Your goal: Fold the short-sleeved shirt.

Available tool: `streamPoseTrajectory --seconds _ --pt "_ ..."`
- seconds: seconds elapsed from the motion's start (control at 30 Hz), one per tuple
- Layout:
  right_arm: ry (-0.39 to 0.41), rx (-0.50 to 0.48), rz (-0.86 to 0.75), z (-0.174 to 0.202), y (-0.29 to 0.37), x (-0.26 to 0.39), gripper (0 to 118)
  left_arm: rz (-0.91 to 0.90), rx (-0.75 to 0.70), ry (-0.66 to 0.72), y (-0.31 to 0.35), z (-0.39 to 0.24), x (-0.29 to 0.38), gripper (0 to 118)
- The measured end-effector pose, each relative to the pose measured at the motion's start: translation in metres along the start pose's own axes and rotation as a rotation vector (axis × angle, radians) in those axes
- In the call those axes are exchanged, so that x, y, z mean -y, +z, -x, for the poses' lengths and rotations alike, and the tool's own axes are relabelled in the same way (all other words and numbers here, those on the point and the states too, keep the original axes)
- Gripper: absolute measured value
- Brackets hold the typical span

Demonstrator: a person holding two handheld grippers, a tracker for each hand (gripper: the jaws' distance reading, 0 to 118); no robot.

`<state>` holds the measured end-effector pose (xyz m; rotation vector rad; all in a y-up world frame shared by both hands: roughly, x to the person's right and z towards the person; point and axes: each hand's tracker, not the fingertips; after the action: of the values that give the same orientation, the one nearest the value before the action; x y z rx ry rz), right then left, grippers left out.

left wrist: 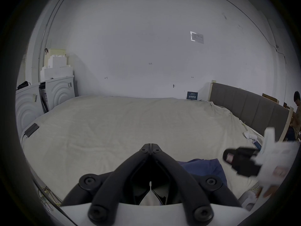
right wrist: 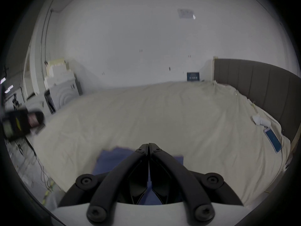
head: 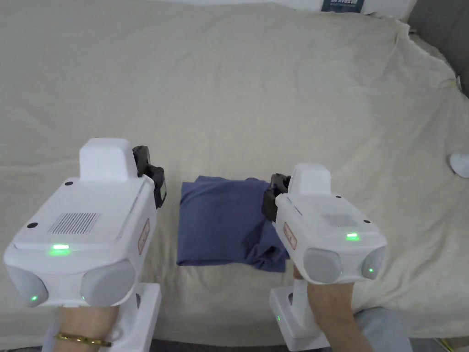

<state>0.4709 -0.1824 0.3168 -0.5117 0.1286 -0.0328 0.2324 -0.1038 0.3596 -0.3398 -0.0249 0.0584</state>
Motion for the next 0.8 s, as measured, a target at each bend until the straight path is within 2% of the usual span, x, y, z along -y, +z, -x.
streamPoseTrajectory --seconds 0.27,0.4,0.5,0.6,0.7,0.73,0.77,0.8 --pt "0.03 0.07 0.19 -0.015 -0.025 0.072 0 0.022 -0.015 0.015 0.0 0.006 0.012 0" --pt "-0.047 0.063 0.16 -0.021 -0.024 0.072 0 0.035 -0.007 0.024 0.001 0.004 0.015 0" --pt "-0.011 0.058 0.166 -0.021 -0.024 0.072 0 0.038 0.003 0.019 0.002 0.002 0.015 0" --pt "-0.011 0.027 0.205 -0.026 -0.015 0.05 0 0.032 0.018 0.021 0.005 0.003 0.008 0" --pt "-0.078 0.011 0.08 -0.032 0.017 0.028 0 0.02 0.066 0.083 0.005 0.011 -0.005 0" --pt "-0.084 -0.008 0.044 -0.034 0.027 0.019 0 0.031 0.089 0.134 0.001 0.016 -0.011 8" --pt "-0.072 -0.013 0.017 -0.035 0.035 0.01 0 0.035 0.128 0.196 -0.003 0.023 -0.016 25" --pt "-0.059 -0.017 -0.005 -0.036 0.042 0.003 0 0.049 0.148 0.25 -0.007 0.03 -0.021 47"
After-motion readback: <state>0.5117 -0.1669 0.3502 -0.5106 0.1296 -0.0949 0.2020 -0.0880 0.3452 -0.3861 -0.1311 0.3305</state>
